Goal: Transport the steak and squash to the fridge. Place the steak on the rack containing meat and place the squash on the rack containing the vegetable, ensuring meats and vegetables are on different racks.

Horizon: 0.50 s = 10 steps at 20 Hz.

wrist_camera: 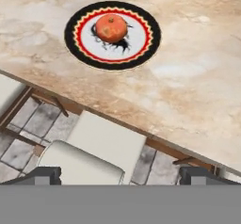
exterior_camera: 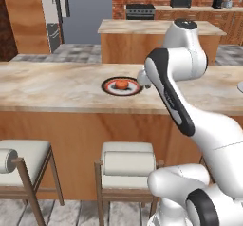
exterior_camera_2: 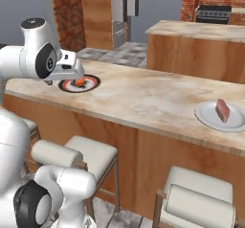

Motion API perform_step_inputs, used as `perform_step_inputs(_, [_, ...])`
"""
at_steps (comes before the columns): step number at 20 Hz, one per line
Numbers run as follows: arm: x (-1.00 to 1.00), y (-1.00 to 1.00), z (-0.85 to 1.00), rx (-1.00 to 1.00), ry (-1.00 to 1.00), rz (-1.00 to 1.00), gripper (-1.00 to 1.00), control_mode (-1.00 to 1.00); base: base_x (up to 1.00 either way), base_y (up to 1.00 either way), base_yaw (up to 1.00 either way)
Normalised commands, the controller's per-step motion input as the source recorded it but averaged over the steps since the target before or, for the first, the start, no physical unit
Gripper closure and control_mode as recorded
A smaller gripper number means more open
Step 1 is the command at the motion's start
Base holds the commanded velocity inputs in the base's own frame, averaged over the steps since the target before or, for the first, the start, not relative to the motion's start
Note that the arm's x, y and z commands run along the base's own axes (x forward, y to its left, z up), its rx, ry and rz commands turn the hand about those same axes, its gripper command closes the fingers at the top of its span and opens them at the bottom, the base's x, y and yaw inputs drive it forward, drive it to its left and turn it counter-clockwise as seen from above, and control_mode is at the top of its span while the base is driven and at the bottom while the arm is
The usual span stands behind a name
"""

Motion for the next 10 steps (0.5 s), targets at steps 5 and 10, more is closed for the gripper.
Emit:
perform_step_inputs(5, [0.72,0.07,-0.24,0.0,0.04,0.0,-1.0,-1.0,0.0,0.0,0.0])
perform_step_inputs(10, [0.58,0.1,-0.21,0.0,0.04,0.0,-1.0,-1.0,0.0,0.0,0.0])
